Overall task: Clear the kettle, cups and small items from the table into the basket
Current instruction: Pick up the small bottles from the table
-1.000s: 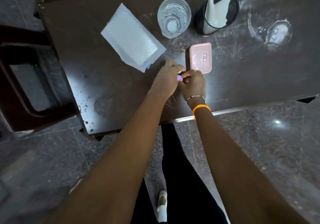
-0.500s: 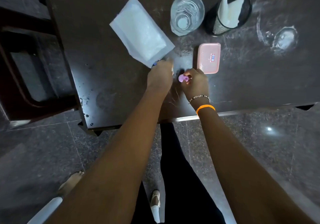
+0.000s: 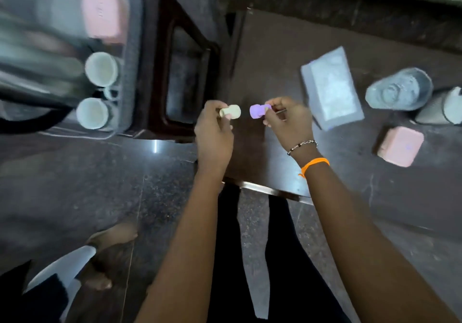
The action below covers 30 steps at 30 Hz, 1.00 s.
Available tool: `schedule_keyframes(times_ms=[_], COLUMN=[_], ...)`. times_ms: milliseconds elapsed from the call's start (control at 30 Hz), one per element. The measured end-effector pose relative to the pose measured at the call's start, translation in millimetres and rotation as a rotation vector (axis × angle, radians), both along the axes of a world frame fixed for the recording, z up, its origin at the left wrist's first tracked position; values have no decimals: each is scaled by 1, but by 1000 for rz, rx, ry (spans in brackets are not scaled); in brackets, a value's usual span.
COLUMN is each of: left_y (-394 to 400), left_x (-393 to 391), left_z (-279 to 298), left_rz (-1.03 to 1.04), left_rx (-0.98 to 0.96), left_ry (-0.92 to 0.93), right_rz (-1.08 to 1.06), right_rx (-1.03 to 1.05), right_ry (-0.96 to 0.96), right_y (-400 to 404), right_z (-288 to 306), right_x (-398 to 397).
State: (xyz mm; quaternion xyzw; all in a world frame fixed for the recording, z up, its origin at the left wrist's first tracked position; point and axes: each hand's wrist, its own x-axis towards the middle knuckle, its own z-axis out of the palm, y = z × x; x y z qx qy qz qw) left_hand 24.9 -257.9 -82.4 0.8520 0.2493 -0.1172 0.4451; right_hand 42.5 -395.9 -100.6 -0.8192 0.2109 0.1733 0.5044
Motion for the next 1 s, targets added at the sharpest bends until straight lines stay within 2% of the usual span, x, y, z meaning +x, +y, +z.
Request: schedule_keyframes(times_ms=[100, 233, 400, 567, 733, 867, 1000], left_y=[63, 137, 196, 205, 208, 204, 203], left_x=[15, 37, 71, 96, 116, 120, 114], left_z=[27, 52, 59, 49, 33, 25, 24], left_rz=[124, 233, 282, 192, 171, 122, 129], left_rx=[5, 110, 136, 189, 243, 249, 261], left_ry=[-90, -179, -196, -179, -41, 16, -15], right_rz=[93, 161, 166, 185, 237, 209, 226], right_rx=[45, 125, 210, 72, -36, -21, -40], right_ry=[-66, -121, -132, -144, -143, -112, -125], right_y=[64, 142, 218, 249, 264, 264, 256], right_z=[19, 35, 46, 42, 35, 32, 32], right_x=[25, 53, 93, 121, 122, 119, 114])
